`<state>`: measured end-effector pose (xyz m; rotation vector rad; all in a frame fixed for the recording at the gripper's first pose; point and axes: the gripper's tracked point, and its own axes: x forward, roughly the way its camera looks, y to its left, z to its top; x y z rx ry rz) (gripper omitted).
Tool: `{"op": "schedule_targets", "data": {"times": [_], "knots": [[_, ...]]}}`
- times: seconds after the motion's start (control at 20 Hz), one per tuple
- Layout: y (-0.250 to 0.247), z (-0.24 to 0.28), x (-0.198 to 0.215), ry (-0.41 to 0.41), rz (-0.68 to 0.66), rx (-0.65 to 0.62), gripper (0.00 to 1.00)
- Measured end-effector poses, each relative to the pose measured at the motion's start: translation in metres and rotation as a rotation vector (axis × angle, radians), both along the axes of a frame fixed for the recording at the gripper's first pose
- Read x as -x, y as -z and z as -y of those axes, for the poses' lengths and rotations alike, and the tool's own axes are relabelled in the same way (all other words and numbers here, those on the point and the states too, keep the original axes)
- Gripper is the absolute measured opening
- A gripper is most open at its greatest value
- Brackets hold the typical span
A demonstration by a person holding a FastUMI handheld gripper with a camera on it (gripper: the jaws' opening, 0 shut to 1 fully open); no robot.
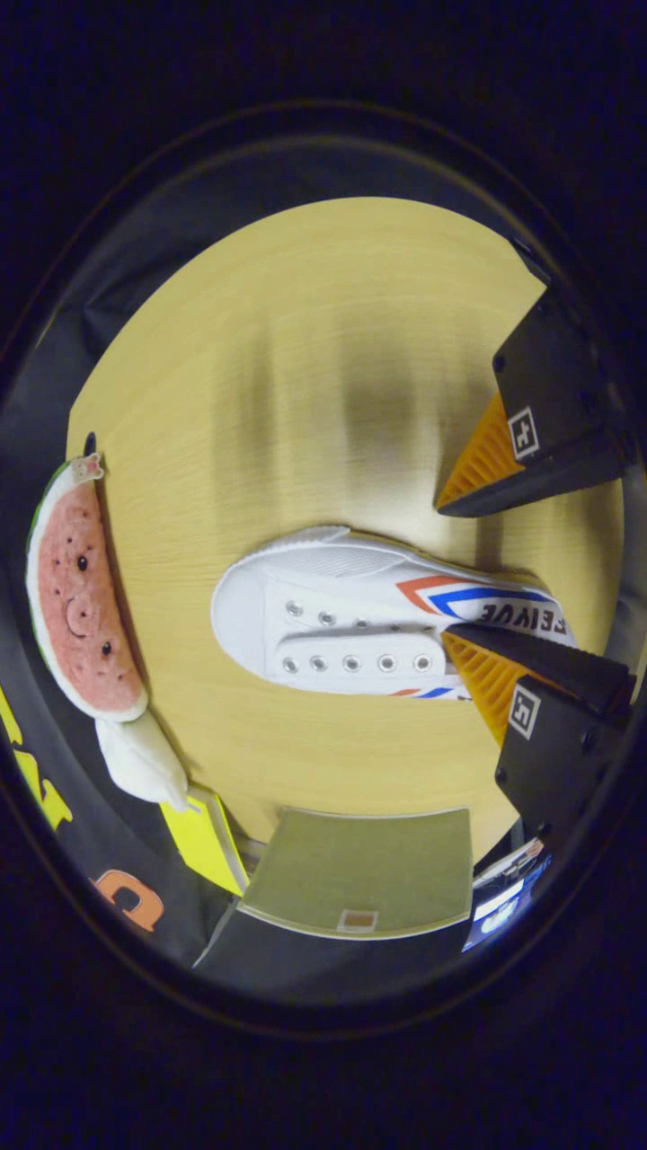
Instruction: Open the storage box then place both shoes into the box .Put the left shoe in first, then the right shoe, with the right side of both shoes facing outward in a uniform manner.
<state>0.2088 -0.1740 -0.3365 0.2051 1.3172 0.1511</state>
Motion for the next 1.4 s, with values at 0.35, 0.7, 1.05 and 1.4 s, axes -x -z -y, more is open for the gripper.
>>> {"op": "schedule_targets", "data": {"times": [0.35, 0.7, 1.05, 1.4], "knots": [[-0.005, 0.001, 0.000, -0.016, -0.021, 0.053, 0.31], [-0.011, 0.007, -0.004, 0.056, -0.033, -0.003, 0.09], [-0.023, 0.002, -0.006, 0.155, 0.010, -0.103, 0.08], [-0.010, 0.001, -0.006, 0.131, 0.060, -0.146, 0.08]]}}
